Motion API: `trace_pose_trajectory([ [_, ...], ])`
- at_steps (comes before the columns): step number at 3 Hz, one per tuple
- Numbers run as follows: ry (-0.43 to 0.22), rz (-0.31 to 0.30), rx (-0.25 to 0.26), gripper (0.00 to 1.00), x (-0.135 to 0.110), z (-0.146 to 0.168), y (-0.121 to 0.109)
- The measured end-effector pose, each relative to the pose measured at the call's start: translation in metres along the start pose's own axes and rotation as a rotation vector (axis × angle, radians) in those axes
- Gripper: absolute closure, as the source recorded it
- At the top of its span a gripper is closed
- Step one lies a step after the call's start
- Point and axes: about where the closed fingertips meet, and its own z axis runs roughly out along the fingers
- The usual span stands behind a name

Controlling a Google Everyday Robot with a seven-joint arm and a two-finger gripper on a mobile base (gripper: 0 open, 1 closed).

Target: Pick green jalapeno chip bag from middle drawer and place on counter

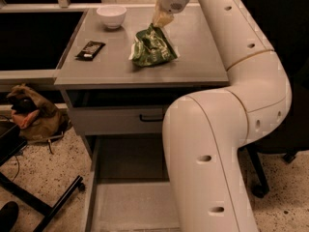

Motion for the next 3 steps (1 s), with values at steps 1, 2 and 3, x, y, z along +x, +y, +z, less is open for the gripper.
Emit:
trace_pose_trajectory([
  [1, 0.001, 0.002, 0.001, 1.00, 0.0022, 0.0035, 0.0001],
  [2, 0.001, 0.002, 0.001, 0.82, 0.0022, 0.0035, 0.0001],
  [3, 0.001, 0.002, 0.001, 0.58, 0.0022, 0.0036, 0.0001],
])
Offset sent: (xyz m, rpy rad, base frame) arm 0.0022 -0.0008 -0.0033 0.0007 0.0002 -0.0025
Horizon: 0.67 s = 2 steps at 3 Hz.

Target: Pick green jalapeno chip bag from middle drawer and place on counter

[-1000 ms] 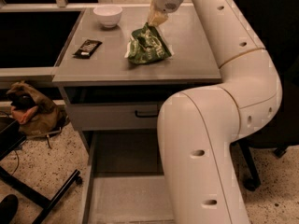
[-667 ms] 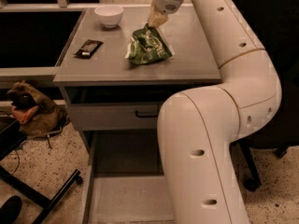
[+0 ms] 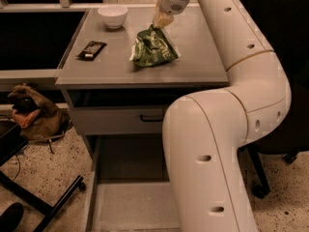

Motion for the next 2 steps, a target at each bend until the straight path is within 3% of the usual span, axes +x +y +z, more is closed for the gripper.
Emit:
trace_pose_trajectory([
  [2, 0.000, 0.000, 0.000, 0.12, 0.0000, 0.0001, 0.0000],
])
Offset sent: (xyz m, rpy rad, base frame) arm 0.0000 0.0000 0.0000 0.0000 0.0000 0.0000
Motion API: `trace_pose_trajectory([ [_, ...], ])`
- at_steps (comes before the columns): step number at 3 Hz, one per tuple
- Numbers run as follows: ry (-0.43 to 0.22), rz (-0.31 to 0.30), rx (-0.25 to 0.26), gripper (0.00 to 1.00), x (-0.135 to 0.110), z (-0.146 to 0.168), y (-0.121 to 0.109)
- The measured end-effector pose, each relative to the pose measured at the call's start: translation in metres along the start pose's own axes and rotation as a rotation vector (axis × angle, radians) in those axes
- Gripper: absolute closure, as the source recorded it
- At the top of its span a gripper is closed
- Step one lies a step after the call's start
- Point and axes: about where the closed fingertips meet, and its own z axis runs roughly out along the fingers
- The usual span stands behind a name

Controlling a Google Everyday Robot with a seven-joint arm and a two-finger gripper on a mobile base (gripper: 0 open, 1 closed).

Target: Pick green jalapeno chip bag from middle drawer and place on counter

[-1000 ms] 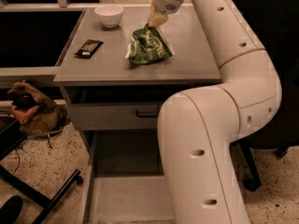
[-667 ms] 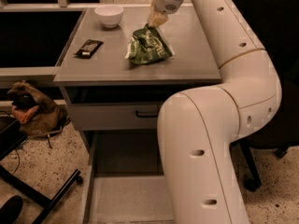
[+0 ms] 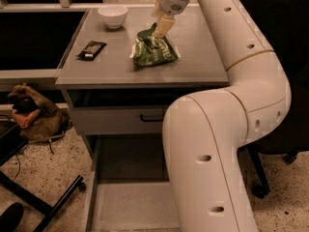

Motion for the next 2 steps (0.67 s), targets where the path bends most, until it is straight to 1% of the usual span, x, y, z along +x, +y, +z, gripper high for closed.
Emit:
trace_pose_trajectory([
  [1, 0.000, 0.000, 0.000, 0.00, 0.0000, 0.0000, 0.0000],
  [2, 0.000, 0.000, 0.000, 0.00, 0.0000, 0.0000, 0.0000],
])
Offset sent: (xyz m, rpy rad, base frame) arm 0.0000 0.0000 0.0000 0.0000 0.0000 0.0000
